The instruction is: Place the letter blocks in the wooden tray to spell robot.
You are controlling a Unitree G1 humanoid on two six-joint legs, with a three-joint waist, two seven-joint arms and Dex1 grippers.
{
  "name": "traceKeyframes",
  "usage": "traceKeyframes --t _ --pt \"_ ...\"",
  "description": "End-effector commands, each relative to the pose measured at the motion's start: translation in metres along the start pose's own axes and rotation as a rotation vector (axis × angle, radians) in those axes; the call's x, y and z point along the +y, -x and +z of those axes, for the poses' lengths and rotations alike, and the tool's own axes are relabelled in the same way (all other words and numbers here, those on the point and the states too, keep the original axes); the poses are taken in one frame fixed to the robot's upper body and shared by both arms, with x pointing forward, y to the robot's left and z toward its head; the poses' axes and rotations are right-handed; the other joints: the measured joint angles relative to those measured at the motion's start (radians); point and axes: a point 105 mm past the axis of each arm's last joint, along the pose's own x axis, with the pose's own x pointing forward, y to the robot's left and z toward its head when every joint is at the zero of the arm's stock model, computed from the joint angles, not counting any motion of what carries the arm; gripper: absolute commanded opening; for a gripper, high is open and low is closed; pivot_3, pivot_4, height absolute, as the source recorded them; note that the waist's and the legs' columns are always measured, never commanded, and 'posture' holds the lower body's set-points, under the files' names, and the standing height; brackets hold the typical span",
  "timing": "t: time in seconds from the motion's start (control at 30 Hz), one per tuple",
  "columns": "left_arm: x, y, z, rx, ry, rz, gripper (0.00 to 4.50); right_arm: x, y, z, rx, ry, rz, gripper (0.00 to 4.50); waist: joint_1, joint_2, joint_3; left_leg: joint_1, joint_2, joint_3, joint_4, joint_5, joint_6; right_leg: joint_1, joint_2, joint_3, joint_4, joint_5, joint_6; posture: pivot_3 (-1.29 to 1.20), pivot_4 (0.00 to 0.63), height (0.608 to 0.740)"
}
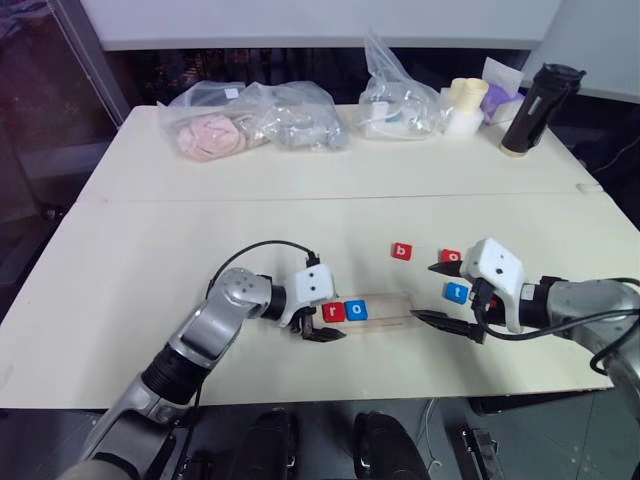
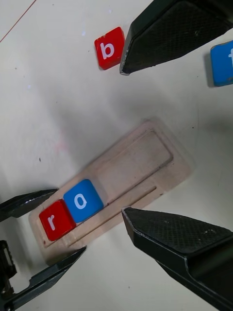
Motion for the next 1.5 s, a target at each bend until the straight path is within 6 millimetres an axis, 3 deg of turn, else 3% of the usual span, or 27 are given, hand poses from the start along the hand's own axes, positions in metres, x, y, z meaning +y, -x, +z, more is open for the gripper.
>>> traceKeyframes --t 0.03,0.43,0.5,0.53,0.73,0.93,1.2,1.33,1.5 --pt "-0.01 -0.008 -0.006 0.021 0.024 -0.035 3.14 -0.001 0.002 0.008 -0.019 0.037 -0.002 4.5 0.0 0.0 0.0 0.0 0.0 0.0 0.0 0.0 0.0 0.0 0.0 0.0 0.0 0.0 0.0 0.0 0.15 0.74" --pt "-0.018 -0.009 -0.016 0.023 0.07 -0.054 3.14 -0.003 0.002 0.01 -0.015 0.048 0.007 4.5 0.0 0.0 0.0 0.001 0.0 0.0 0.0 0.0 0.0 0.0 0.0 0.0 0.0 0.0 0.0 0.0 0.15 0.74" --pt "-0.018 -0.009 -0.016 0.019 0.068 -0.055 4.17 -0.004 0.002 0.01 -0.015 0.049 0.008 4.5 -0.001 0.0 0.0 0.001 0.0 0.0 0.0 0.0 0.0 0.0 -0.001 0.0 0.0 0.0 0.0 0.0 0.15 0.74" --pt "-0.019 -0.009 -0.016 0.016 0.068 -0.058 4.43 -0.004 0.002 0.01 -0.014 0.049 0.008 4.5 0.0 0.0 0.0 0.001 0.0 0.0 0.0 0.0 0.0 0.0 -0.001 0.0 0.0 0.0 0.0 0.0 0.15 0.74" --pt "-0.017 -0.01 -0.014 -0.004 0.061 -0.04 4.43 -0.004 0.003 0.01 -0.013 0.048 0.009 4.5 -0.001 0.0 0.0 0.002 0.0 0.0 0.0 0.0 0.0 0.001 -0.001 0.0 0.0 0.0 0.0 0.0 0.15 0.74" --pt "0.004 -0.005 0.007 -0.107 0.043 0.055 4.43 -0.004 0.001 0.012 -0.024 0.041 0.01 4.5 0.0 0.0 0.0 0.002 0.0 0.0 0.0 0.0 0.0 0.001 -0.002 0.0 0.0 0.0 0.0 0.0 0.15 0.74" --pt "0.028 0.021 0.033 -0.177 0.019 0.127 4.43 -0.008 -0.006 0.02 -0.087 -0.013 -0.01 4.5 -0.005 0.0 0.0 0.0 0.0 0.0 -0.001 0.0 0.0 -0.002 -0.001 0.0 0.0 0.0 0.0 0.0 0.15 0.74" --pt "0.032 0.057 0.056 -0.282 0.055 0.117 4.43 -0.027 -0.025 0.027 -0.133 -0.103 -0.128 4.5 -0.007 -0.001 0.001 0.0 0.0 0.0 -0.001 0.0 0.0 -0.002 -0.001 0.0 0.001 0.0 0.0 0.0 0.15 0.74" --pt "0.024 0.098 0.067 -0.362 0.105 0.081 4.43 -0.057 -0.048 0.026 -0.123 -0.24 -0.361 4.5 -0.01 -0.001 0.0 -0.001 0.001 0.0 -0.001 0.0 0.0 -0.003 -0.001 0.0 0.001 0.0 0.0 0.0 0.15 0.74"
